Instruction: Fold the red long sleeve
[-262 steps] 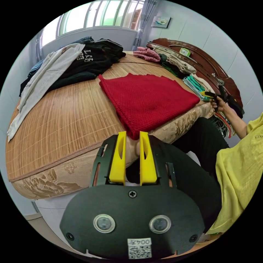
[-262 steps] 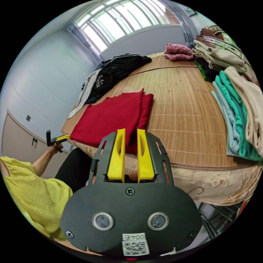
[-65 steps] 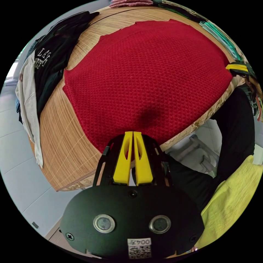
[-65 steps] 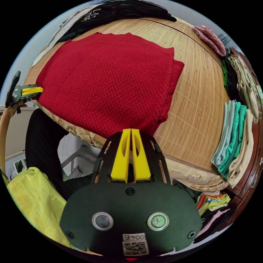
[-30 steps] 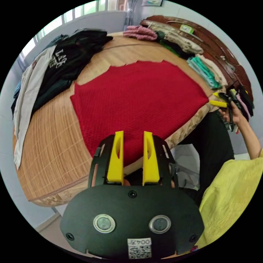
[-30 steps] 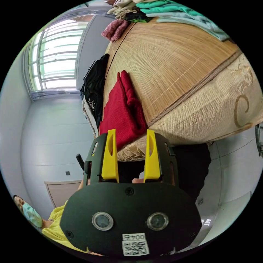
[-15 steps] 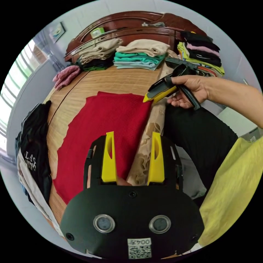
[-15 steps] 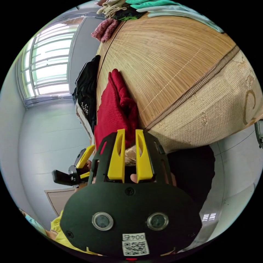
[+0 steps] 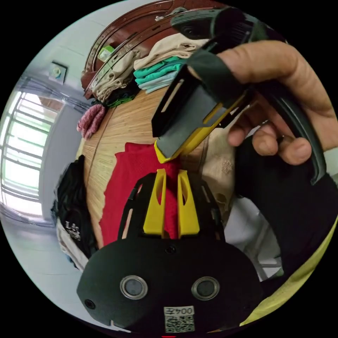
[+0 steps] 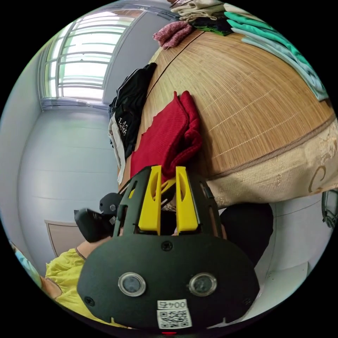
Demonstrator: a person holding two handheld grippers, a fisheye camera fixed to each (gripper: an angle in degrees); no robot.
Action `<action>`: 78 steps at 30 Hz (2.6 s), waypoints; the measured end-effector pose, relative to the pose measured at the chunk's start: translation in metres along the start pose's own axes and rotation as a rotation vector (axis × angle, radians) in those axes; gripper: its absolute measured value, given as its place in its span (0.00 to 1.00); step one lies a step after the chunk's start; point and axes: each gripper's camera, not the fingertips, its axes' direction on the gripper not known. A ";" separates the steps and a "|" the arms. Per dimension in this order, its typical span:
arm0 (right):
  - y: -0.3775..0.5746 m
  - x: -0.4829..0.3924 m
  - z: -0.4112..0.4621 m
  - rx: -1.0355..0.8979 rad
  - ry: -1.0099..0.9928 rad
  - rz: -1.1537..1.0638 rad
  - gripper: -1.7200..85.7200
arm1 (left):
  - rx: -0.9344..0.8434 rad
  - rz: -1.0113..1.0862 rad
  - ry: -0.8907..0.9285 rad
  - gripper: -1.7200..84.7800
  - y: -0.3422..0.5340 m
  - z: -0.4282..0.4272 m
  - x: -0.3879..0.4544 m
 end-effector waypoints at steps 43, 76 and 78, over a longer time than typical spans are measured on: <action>-0.070 -0.361 0.384 -0.187 0.144 -0.333 0.08 | 0.535 -1.247 0.248 0.04 0.477 0.164 0.164; 0.172 -0.373 0.458 -0.038 0.409 -0.760 0.12 | 0.863 -1.831 0.671 0.08 0.591 0.571 0.466; 0.204 -0.351 0.456 -0.017 0.465 -0.776 0.14 | 0.882 -1.852 0.647 0.10 0.590 0.574 0.474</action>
